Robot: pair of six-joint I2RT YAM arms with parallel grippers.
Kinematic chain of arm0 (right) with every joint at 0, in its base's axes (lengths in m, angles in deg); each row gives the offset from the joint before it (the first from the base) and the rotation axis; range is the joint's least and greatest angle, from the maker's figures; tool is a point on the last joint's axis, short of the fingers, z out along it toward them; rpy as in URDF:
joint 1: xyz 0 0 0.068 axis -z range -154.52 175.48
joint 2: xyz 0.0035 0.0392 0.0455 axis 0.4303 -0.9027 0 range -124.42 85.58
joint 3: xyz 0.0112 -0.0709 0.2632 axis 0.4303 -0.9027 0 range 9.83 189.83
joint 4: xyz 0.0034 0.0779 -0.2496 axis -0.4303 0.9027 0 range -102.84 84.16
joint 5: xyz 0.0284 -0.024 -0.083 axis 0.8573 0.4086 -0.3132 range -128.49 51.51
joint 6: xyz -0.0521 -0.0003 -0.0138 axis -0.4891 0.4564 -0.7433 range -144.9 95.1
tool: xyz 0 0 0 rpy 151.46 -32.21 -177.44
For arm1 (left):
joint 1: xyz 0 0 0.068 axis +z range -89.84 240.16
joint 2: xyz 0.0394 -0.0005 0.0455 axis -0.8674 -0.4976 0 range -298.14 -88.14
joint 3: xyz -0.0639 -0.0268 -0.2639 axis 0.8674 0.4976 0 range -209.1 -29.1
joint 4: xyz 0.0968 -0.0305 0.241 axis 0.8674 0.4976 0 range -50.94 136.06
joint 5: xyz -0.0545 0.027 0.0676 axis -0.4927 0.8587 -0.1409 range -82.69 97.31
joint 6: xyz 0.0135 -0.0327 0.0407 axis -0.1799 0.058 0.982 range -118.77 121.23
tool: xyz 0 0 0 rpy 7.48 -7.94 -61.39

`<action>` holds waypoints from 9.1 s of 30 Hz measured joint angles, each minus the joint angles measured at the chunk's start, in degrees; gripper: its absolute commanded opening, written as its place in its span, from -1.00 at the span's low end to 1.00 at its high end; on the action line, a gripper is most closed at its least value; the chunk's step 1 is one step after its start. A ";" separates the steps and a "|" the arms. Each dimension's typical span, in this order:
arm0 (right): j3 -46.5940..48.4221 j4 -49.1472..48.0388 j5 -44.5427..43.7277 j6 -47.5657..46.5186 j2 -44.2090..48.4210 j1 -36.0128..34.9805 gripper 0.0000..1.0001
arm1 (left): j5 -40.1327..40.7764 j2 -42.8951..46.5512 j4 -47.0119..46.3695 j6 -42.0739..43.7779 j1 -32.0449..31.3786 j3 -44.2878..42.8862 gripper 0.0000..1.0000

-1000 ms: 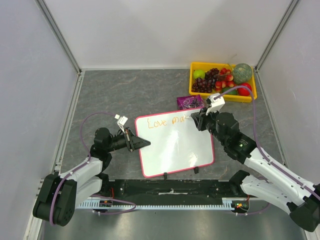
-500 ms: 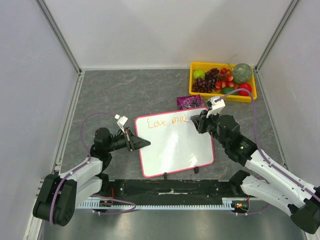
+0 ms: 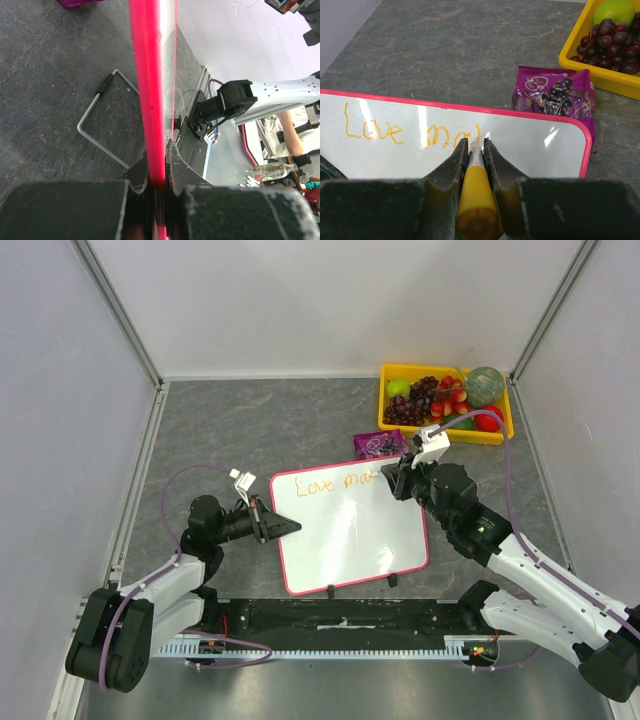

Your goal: Write a sentence on the whiteboard

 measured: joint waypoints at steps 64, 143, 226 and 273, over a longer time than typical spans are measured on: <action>1.60 5.07 -1.46 -0.04 4.28 0.09 -1.00 | 0.00 0.00 -0.61 0.09 -0.44 -0.02 -0.96; -3.02 3.48 -0.22 1.81 4.94 2.62 -1.00 | 0.42 0.00 0.07 0.02 -0.46 -0.02 -0.96; -2.32 6.64 -0.94 1.51 10.36 2.64 -1.00 | 0.37 0.26 -0.17 0.13 -0.72 -0.02 -0.96; 1.42 9.51 6.78 2.84 13.66 2.64 -1.00 | 0.44 0.42 -0.02 0.22 -0.81 -0.04 -0.96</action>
